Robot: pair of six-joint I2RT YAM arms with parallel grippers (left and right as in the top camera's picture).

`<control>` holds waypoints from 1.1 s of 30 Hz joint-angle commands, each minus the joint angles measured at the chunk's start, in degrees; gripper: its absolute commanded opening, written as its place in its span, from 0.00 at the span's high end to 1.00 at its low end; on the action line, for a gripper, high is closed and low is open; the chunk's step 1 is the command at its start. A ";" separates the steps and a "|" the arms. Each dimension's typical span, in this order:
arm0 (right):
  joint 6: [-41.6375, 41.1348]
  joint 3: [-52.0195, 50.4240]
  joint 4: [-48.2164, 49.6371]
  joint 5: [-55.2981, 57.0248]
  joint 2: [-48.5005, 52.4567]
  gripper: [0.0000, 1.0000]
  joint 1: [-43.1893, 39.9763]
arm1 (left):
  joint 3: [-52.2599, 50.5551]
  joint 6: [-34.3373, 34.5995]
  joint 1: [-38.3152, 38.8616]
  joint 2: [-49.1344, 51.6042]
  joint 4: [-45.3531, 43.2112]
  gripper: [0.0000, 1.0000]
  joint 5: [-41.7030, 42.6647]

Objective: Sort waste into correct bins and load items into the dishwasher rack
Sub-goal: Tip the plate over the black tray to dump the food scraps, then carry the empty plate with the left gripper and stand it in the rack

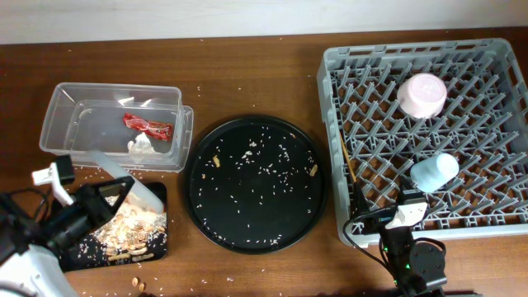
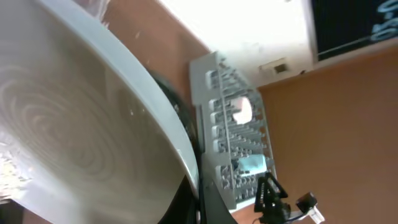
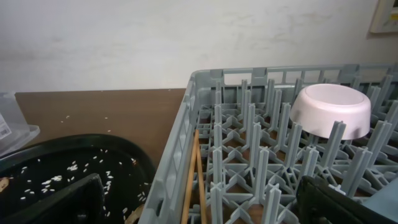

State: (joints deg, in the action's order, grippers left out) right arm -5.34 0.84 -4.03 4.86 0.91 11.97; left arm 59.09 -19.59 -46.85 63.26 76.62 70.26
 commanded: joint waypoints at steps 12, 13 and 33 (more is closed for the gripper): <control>0.44 -0.52 -0.09 -0.31 -0.48 0.02 -0.42 | -0.28 10.23 -0.94 -7.10 -0.02 1.00 -14.69; 0.44 -0.52 -0.09 -0.31 -0.48 0.02 -0.42 | -0.28 10.12 -0.94 -6.97 0.46 1.00 -14.69; 0.44 -0.52 -0.09 -0.31 -0.48 0.02 -0.42 | 1.22 38.86 44.63 3.82 -64.54 1.00 -12.37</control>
State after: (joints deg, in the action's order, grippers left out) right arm -5.32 0.84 -4.05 4.86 0.91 11.97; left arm 59.90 3.88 -12.21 60.82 27.99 55.22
